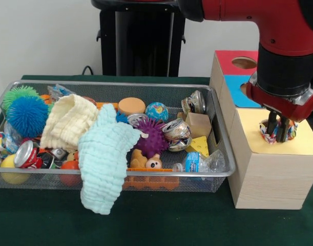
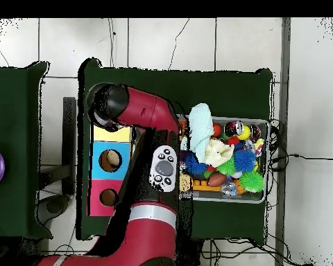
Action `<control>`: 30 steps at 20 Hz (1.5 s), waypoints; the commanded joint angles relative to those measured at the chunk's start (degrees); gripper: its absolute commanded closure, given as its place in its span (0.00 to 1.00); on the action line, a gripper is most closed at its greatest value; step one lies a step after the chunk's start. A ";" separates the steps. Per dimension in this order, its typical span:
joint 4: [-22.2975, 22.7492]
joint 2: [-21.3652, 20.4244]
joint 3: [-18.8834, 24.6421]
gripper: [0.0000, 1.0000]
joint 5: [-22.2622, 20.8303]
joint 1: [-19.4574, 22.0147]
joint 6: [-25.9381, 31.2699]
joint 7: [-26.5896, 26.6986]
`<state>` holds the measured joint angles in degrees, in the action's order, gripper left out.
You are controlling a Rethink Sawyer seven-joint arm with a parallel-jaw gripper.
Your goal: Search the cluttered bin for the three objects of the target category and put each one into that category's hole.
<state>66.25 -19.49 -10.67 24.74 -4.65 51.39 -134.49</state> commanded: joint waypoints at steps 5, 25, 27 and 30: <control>11.86 8.78 16.59 1.00 -3.19 4.59 -25.14 4.68; 12.58 8.85 19.24 1.00 -10.76 6.19 -24.52 4.08; 11.94 8.82 18.34 1.00 -10.83 5.35 -23.29 2.68; 10.38 8.63 15.36 1.00 -11.06 2.84 -20.82 -1.12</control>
<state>72.79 -24.01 -1.10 18.42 0.68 44.52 -134.49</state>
